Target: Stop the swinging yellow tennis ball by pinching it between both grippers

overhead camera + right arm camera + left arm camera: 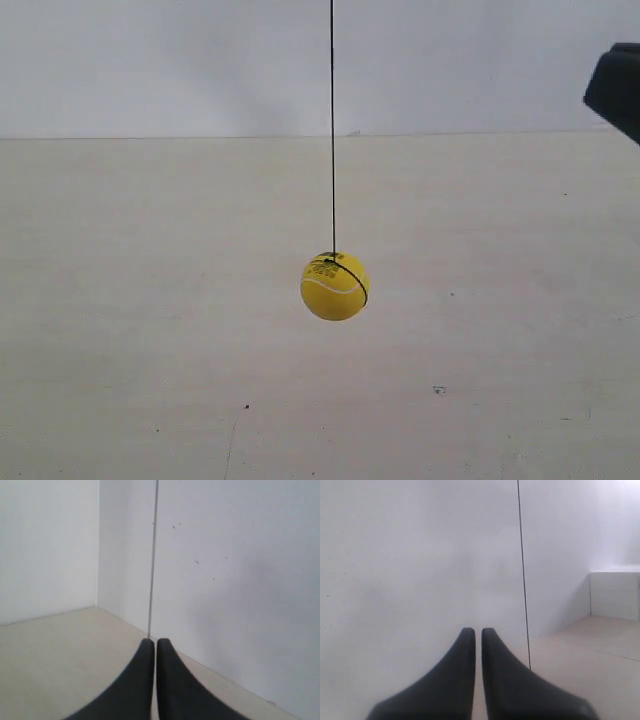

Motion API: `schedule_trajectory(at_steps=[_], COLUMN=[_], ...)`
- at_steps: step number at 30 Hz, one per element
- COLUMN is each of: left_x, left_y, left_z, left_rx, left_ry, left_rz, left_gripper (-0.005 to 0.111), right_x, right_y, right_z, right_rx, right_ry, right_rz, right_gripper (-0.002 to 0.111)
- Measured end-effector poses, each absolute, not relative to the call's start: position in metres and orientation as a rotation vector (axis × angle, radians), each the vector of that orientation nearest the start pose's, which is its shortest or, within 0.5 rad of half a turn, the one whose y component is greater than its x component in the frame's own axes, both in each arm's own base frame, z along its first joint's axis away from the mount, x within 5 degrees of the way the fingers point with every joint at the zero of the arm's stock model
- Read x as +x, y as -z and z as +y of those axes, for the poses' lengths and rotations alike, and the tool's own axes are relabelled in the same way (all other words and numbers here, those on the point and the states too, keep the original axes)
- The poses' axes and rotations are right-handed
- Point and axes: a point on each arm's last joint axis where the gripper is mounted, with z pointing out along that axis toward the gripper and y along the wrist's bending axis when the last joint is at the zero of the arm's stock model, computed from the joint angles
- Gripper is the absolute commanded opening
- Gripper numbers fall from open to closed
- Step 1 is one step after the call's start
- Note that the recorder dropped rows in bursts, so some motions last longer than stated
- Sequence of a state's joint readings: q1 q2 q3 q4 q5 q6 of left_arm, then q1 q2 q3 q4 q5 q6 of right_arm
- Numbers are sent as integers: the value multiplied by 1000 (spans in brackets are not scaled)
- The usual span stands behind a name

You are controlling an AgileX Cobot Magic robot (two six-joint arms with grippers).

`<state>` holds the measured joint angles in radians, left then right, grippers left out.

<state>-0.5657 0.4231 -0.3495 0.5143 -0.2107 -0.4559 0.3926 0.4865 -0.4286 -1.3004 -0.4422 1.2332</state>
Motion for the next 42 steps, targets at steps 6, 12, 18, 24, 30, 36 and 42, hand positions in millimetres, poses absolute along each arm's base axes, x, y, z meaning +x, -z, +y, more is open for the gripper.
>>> schedule_trajectory(at_steps=[6, 12, 18, 24, 30, 36, 42], left_x=[53, 37, 30, 31, 31, 31, 31], left_y=[-311, -311, -309, -309, -308, -308, -308], left_z=[-41, -28, -20, -20, -20, -20, -20], left_rx=[434, 368, 331, 328, 326, 326, 326], left_ry=[518, 533, 535, 533, 532, 532, 532], left_rz=[1237, 1202, 1200, 1211, 1215, 1215, 1215], left_gripper=[5, 5, 5, 5, 5, 5, 5], right_x=[53, 41, 41, 41, 41, 41, 41], right_y=[-321, -294, -284, -284, -284, -284, -284], right_z=[71, 70, 71, 71, 71, 71, 71], right_rx=[-719, -758, -760, -708, -694, -693, -722], right_ry=[-660, -699, -728, -806, -824, -825, -783], right_rz=[1239, 1244, 1277, 1318, 1329, 1328, 1308], right_gripper=[0, 0, 0, 0, 0, 0, 0])
